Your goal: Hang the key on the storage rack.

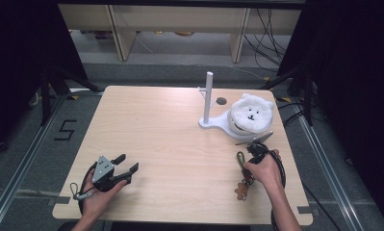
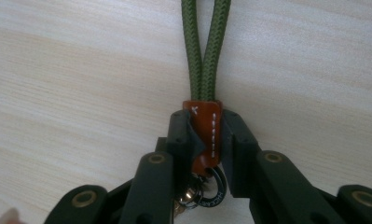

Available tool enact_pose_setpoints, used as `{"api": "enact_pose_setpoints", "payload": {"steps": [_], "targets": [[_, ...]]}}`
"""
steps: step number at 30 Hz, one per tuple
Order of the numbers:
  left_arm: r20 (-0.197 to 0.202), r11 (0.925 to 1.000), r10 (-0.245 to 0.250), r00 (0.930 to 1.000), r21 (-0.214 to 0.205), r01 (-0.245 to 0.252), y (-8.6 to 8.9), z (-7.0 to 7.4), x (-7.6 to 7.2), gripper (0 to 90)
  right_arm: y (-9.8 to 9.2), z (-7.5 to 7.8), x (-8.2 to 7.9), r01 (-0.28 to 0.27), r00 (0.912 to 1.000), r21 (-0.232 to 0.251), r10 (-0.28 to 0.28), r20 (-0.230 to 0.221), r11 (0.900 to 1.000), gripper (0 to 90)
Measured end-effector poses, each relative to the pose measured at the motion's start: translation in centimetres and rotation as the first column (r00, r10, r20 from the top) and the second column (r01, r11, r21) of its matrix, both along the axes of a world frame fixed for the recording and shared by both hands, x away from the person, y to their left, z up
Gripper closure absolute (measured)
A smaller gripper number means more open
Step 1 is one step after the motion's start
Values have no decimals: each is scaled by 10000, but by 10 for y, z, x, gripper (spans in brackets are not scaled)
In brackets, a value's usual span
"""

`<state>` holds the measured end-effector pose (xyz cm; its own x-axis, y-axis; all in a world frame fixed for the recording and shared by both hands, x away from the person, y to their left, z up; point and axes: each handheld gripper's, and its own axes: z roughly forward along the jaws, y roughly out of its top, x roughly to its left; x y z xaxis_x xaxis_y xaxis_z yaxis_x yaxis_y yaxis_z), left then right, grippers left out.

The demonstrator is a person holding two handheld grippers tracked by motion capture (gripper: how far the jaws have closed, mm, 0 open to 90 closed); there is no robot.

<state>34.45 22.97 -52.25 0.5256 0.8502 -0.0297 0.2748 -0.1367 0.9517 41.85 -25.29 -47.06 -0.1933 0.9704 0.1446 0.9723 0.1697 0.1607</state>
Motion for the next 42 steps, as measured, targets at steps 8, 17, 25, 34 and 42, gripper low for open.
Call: {"api": "enact_pose_setpoints", "payload": {"steps": [8, 17, 25, 34, 42], "targets": [[8, 10000, 1, 10000, 16, -1, 0, 0, 0, 358, 0, 3, -5, -78, 9997, 191, 73, 236, 9998, 796], [68, 10000, -51, 10000, -30, 52, -1, 0, 0, 358, 1, 12, -14, -101, 9940, 475, 49, 1089, 9988, 799], [-41, 9999, 118, 9999, -114, -119, 1, 0, 0, 355, 5, 27, -27, -207, 9633, 1369, -169, 2679, 9904, 799], [-85, 9998, 167, 9998, -137, -169, 2, 0, 0, 355, 6, 37, -38, -1143, 8734, 2141, -46, 4870, 9701, 798], [-90, 9997, 173, 9998, -154, -174, 2, 0, 0, 357, 12, 40, -40, -1855, 7916, 2316, 56, 6110, 9550, 797]]}}
